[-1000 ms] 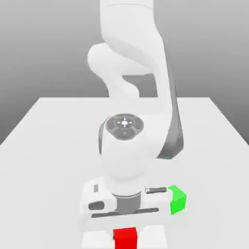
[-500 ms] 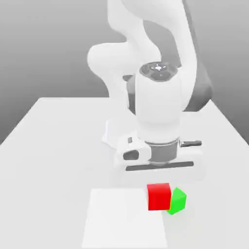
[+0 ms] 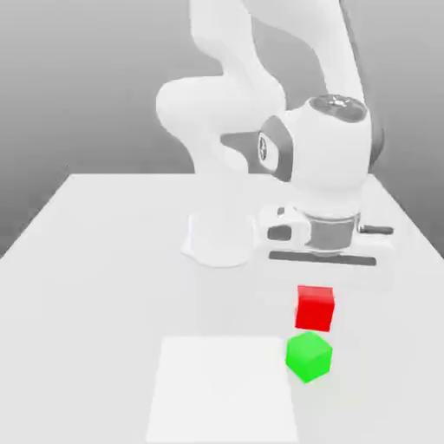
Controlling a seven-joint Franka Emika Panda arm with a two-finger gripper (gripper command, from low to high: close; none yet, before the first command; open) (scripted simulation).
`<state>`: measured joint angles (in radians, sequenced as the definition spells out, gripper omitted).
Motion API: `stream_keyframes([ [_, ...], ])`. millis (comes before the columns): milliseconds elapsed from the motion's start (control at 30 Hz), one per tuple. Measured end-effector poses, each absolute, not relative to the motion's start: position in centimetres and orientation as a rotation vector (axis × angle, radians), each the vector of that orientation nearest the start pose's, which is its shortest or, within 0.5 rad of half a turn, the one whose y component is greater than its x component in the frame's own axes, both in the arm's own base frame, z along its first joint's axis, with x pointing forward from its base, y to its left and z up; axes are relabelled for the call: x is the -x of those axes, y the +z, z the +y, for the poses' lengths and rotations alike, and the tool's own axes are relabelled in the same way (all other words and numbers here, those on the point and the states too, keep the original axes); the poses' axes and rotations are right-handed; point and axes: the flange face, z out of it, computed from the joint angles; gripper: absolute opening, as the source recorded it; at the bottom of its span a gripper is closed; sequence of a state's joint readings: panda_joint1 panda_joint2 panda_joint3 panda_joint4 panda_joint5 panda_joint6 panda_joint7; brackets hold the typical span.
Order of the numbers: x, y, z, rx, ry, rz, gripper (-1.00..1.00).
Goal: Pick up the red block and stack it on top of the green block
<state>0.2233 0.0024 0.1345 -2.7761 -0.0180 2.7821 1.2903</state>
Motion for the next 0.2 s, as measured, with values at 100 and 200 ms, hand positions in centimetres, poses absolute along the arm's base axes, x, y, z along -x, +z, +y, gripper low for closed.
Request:
stream_keyframes([
  [100,-35.8,18.9,13.6,2.82,-0.005,1.384,-1.0],
  [200,-35.7,18.3,13.7,2.821,-0.003,1.383,1.0],
])
